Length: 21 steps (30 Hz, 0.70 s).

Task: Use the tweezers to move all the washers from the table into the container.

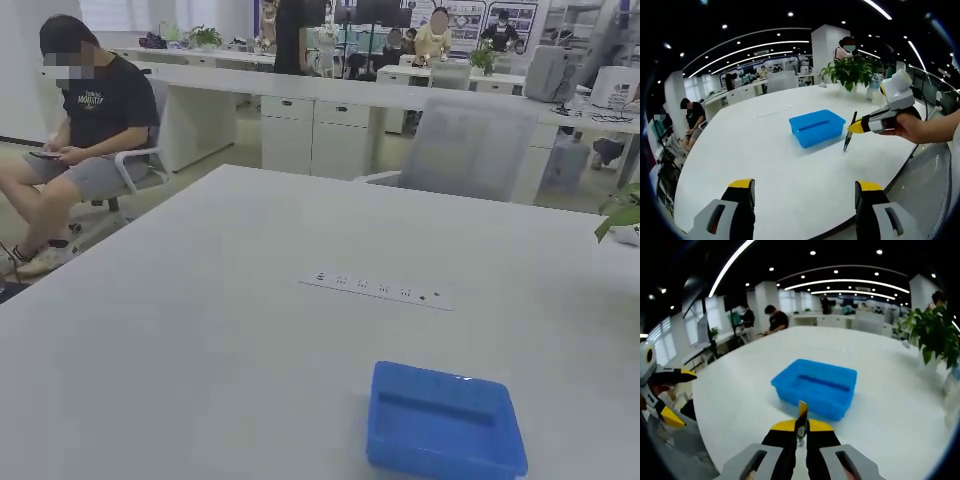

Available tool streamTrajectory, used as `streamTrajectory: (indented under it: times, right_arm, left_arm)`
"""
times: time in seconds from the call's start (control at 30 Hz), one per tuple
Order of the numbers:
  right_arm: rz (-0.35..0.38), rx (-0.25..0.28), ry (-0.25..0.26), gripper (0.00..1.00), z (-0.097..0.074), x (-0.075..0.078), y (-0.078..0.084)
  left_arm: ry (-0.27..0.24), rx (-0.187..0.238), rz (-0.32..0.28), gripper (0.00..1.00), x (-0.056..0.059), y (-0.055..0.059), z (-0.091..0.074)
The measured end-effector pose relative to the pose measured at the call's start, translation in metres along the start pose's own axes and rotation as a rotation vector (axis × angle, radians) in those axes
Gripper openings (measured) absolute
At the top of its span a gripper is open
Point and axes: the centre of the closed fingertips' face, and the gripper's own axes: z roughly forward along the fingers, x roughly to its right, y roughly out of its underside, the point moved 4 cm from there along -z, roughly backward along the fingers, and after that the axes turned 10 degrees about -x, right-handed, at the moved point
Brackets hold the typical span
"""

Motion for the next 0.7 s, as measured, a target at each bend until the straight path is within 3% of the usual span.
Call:
streamTrajectory:
  times: [0.3, 0.43, 0.7]
  right_arm:
    - [0.006, -0.003, -0.012, 0.01, -0.0036, 0.0029, 0.0008]
    - [0.032, 0.011, -0.020, 0.02, -0.0069, 0.0037, -0.0036]
    - [0.016, 0.008, -0.047, 0.02, -0.0048, 0.0048, -0.0069]
  left_arm:
    - [-0.001, 0.004, 0.002, 0.84, 0.0044, -0.0039, 0.0008]
    - [-0.002, 0.001, 0.006, 0.84, 0.0032, -0.0037, 0.0017]
    - [-0.019, -0.006, -0.007, 0.84, 0.0016, -0.0033, 0.0012]
